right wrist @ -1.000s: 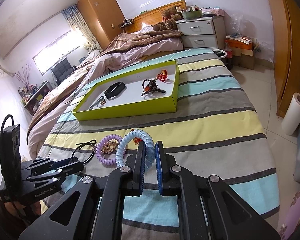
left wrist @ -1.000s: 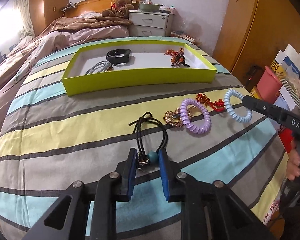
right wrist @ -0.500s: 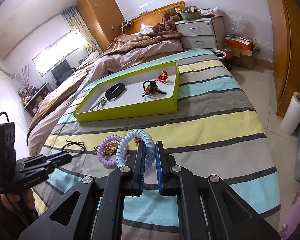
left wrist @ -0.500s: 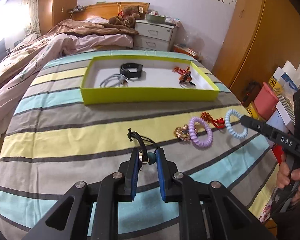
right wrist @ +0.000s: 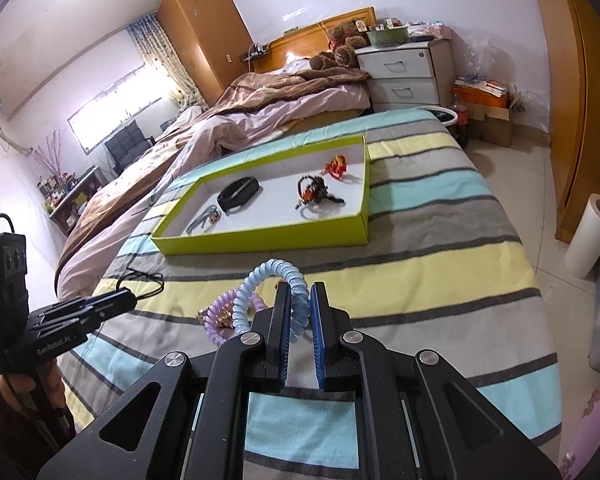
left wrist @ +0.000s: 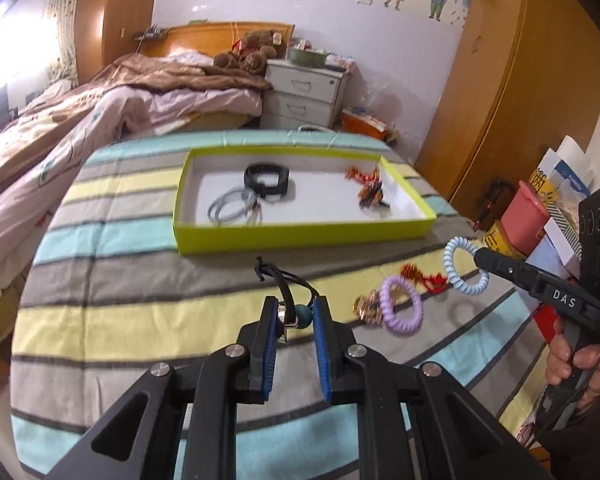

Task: Organize jewelry
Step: 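Carry the black hair tie with the left tool while the right tool carries the blue coil into the box, then open the left tool releasing the black hair tie while the right tool releases the blue coil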

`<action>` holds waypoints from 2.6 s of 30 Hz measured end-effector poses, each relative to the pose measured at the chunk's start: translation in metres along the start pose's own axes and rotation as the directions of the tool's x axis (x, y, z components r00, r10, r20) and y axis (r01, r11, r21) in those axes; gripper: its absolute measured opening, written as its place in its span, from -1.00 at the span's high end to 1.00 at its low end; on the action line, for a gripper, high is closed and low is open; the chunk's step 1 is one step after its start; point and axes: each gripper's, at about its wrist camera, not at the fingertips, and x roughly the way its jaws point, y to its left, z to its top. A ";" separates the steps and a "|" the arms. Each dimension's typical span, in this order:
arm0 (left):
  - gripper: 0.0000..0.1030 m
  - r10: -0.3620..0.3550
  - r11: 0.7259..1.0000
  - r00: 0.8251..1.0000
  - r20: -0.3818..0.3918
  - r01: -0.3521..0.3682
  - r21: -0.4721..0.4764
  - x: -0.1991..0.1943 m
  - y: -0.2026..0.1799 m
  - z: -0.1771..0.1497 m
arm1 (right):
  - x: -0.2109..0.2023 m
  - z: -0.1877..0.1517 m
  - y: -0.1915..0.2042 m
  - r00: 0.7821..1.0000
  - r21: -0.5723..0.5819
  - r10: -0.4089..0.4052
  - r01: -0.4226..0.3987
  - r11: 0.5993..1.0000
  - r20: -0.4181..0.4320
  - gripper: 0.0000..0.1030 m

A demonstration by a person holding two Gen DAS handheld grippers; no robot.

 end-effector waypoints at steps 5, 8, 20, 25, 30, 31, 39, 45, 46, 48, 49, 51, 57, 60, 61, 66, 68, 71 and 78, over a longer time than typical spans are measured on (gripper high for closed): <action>0.67 -0.020 1.000 1.000 0.024 0.020 0.011 0.000 0.002 0.018 | -0.006 0.012 0.005 1.000 -0.006 -0.003 0.003 1.000 0.031 0.80; 0.67 -0.016 1.000 0.999 0.039 0.016 0.015 0.001 0.005 0.029 | -0.005 0.022 0.009 0.999 -0.024 -0.011 0.012 1.000 0.042 0.80; 0.67 0.020 0.999 0.997 0.073 -0.023 0.043 0.015 0.029 0.075 | 0.041 0.082 0.012 0.998 -0.062 -0.045 0.048 0.997 0.047 0.80; 0.67 -0.009 0.999 0.998 0.067 0.006 0.051 0.035 0.027 0.089 | 0.076 0.107 0.010 0.999 -0.077 -0.050 0.051 0.996 0.013 0.80; 0.67 -0.057 0.997 0.998 0.019 0.056 0.057 0.064 0.020 0.093 | 0.108 0.118 0.006 0.998 -0.081 -0.059 0.056 0.995 -0.036 0.80; 0.67 -0.063 0.996 0.998 0.012 0.063 0.059 0.070 0.018 0.093 | 0.113 0.120 0.005 0.997 -0.084 -0.062 0.058 0.995 -0.044 0.80; 0.67 -0.073 0.994 0.997 -0.034 0.075 0.077 0.103 0.007 0.090 | 0.145 0.122 -0.003 0.992 -0.091 -0.071 0.061 0.994 -0.107 0.80; 0.67 -0.072 0.995 0.994 -0.077 0.076 0.058 0.121 0.007 0.087 | 0.159 0.122 -0.005 0.987 -0.103 -0.087 0.074 0.992 -0.135 0.80; 0.67 -0.071 0.996 0.994 -0.082 0.076 0.056 0.123 0.008 0.087 | 0.161 0.122 -0.005 0.986 -0.109 -0.088 0.073 0.991 -0.140 0.80; 0.67 -0.064 0.996 0.993 -0.098 0.069 0.056 0.126 0.009 0.086 | 0.165 0.122 -0.005 0.983 -0.122 -0.096 0.077 0.989 -0.155 0.80; 0.66 -0.063 0.996 0.993 -0.099 0.069 0.057 0.127 0.009 0.084 | 0.166 0.121 -0.004 0.982 -0.129 -0.103 0.083 0.988 -0.156 0.80; 0.66 -0.070 0.996 0.992 -0.103 0.076 0.052 0.128 0.010 0.083 | 0.169 0.119 -0.004 0.981 -0.135 -0.109 0.087 0.987 -0.162 0.80; 0.66 -0.074 0.997 0.991 -0.115 0.078 0.030 0.132 0.015 0.081 | 0.172 0.119 -0.004 0.979 -0.141 -0.119 0.096 0.985 -0.167 0.80; 0.66 -0.084 0.996 0.990 -0.114 0.087 0.028 0.131 0.014 0.083 | 0.173 0.119 -0.005 0.978 -0.142 -0.125 0.101 0.985 -0.170 0.80; 0.66 -0.086 0.996 0.990 -0.116 0.090 0.028 0.132 0.014 0.083 | 0.173 0.119 -0.005 0.977 -0.139 -0.127 0.104 0.985 -0.173 0.80; 0.66 -0.080 0.996 0.990 -0.120 0.083 0.020 0.132 0.015 0.083 | 0.174 0.119 -0.004 0.977 -0.144 -0.123 0.098 0.985 -0.175 0.80; 0.66 -0.087 0.996 0.989 -0.119 0.090 0.019 0.132 0.016 0.083 | 0.174 0.118 -0.005 0.977 -0.146 -0.132 0.108 0.983 -0.170 0.80; 0.66 -0.083 0.996 0.989 -0.120 0.085 0.017 0.131 0.016 0.083 | 0.174 0.118 -0.006 0.977 -0.134 -0.123 0.101 0.986 -0.171 0.80; 0.63 -0.078 0.997 0.991 -0.106 0.081 0.017 0.126 0.015 0.084 | 0.168 0.118 -0.004 0.982 -0.129 -0.104 0.084 0.988 -0.159 0.66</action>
